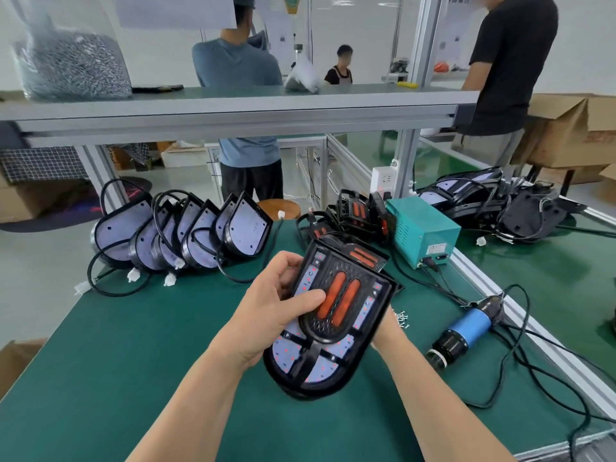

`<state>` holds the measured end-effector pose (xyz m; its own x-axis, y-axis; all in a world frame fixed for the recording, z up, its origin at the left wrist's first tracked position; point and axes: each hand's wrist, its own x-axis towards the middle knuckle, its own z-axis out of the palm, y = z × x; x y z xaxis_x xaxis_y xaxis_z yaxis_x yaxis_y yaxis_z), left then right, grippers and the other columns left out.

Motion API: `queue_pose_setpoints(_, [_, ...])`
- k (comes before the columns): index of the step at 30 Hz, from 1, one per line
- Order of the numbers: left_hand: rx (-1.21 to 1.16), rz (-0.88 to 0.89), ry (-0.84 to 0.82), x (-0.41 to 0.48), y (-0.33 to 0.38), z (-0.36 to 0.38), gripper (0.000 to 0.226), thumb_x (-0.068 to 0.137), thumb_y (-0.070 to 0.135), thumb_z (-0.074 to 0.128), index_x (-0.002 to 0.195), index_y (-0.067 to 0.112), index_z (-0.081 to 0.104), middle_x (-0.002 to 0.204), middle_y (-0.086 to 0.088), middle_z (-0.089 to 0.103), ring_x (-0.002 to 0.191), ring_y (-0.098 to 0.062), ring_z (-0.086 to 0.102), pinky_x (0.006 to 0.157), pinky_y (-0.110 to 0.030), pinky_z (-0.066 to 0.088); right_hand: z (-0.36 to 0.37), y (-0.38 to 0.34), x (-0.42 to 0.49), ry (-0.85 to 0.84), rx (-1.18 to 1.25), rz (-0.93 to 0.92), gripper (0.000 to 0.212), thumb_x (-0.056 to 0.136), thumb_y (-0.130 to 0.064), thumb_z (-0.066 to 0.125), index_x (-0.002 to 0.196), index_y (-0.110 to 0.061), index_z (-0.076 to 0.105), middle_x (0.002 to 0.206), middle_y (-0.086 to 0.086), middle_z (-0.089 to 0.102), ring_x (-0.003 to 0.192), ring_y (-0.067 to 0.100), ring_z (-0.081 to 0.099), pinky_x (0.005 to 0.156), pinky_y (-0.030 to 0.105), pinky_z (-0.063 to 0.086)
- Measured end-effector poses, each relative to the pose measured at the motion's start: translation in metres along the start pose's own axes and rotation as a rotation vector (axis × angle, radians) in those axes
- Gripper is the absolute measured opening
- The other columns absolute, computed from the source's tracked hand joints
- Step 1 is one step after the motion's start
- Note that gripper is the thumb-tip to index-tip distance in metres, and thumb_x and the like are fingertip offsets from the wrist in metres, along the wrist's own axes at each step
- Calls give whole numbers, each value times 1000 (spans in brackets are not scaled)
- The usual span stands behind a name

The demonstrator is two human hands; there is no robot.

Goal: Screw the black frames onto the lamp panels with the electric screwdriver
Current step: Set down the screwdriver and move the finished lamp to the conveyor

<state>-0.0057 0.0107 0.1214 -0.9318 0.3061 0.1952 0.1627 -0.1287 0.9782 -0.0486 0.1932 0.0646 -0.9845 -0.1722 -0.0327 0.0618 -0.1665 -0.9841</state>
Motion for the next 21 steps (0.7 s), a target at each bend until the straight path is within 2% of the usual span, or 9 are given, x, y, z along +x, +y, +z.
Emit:
queue_pose_setpoints(1, [5,30,55,1,0,0,35,81,11,75,111,10,57,102,-8,73,91,-21,68,82,-34,59,1,-2,4,132,152,-29,44,99,-18,47,66,-13,75,66,0,73,62,16,70,54,22,56])
queue_pose_setpoints(3, [-25,79,148,2,-1,-2,36,80,12,74,112,12,57,102,-6,73,93,-20,68,82,-32,59,7,-2,5,152,155,-152,24,74,-34,64,78,-18,81,88,2,78,86,23,73,76,32,61])
queue_pose_setpoints(5, [-69,130,211,5,-4,-3,36,81,12,73,113,11,56,103,-6,72,96,-21,67,86,-34,58,11,3,6,115,-1,-271,29,81,-31,66,104,-17,77,107,5,77,101,25,72,88,43,59])
queue_pose_setpoints(7, [-119,165,268,9,-8,-4,36,82,12,71,114,12,55,106,-6,72,100,-22,67,91,-38,57,12,1,7,78,82,-302,25,97,-25,62,115,-13,74,117,12,75,108,27,70,98,52,55])
queue_pose_setpoints(9, [-171,180,326,13,-14,-4,33,84,10,70,114,13,55,108,-4,73,101,-19,67,91,-37,57,14,-6,5,8,250,-181,43,103,-46,52,120,-14,74,126,14,71,119,28,66,107,50,49])
queue_pose_setpoints(12, [-226,156,431,19,-29,-4,26,93,2,66,113,14,55,108,-1,74,100,-16,70,86,-31,57,10,-6,4,-134,279,-119,62,95,-62,55,130,-12,68,134,14,66,127,28,62,101,36,52])
queue_pose_setpoints(16, [-283,35,528,23,-55,-6,23,94,8,66,114,13,56,111,-5,74,100,-18,71,85,-34,57,9,3,1,-111,-64,-176,31,88,-38,74,119,-34,72,123,0,73,115,16,69,91,25,53])
queue_pose_setpoints(19, [-321,-71,528,22,-76,-9,28,96,22,65,120,12,56,116,-7,74,100,-17,72,78,-29,59,6,13,-2,-71,-95,-147,25,86,-35,75,111,-37,73,117,-4,75,110,15,71,89,23,54])
queue_pose_setpoints(21, [-288,-168,526,19,-90,-12,36,99,43,58,123,16,59,118,-3,73,108,-17,70,89,-35,55,3,22,-3,-16,-79,-122,24,84,-38,75,108,-37,74,115,-3,76,108,15,71,87,23,55])
